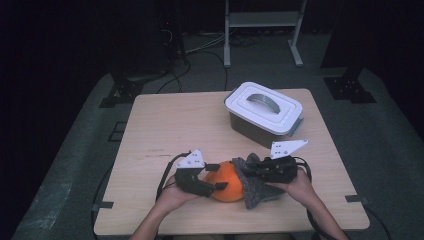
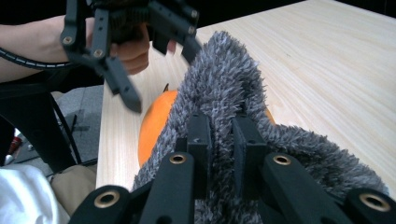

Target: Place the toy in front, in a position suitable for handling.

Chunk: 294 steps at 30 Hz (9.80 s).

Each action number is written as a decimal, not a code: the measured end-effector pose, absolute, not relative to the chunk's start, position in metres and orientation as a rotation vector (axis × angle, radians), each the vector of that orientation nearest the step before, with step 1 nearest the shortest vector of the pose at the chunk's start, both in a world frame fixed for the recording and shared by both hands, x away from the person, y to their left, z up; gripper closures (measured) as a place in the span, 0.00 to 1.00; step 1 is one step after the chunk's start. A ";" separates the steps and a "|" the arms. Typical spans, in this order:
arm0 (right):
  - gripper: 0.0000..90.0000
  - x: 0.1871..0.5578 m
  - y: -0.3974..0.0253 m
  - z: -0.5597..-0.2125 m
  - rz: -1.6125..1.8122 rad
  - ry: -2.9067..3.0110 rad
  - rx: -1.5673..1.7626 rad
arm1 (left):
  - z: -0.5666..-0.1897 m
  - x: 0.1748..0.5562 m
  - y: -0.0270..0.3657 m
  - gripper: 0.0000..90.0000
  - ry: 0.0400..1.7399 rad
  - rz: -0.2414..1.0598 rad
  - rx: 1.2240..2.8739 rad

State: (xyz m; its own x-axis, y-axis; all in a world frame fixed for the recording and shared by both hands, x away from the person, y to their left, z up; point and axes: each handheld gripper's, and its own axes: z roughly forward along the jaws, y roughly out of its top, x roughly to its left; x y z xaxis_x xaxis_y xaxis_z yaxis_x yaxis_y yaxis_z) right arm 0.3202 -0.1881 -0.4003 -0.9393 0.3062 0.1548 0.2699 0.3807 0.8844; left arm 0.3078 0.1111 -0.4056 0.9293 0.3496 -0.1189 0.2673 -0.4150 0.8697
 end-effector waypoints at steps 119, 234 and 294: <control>0.60 0.320 -0.163 -0.397 1.612 2.721 0.462 | -0.426 0.305 0.100 0.32 0.365 0.056 2.103; 0.42 0.300 -0.217 -0.381 1.618 2.487 0.516 | -0.373 0.276 0.291 0.81 0.622 0.468 1.922; 0.39 0.304 -0.214 -0.391 1.590 2.527 0.542 | -0.448 0.264 0.341 0.58 0.827 0.388 1.956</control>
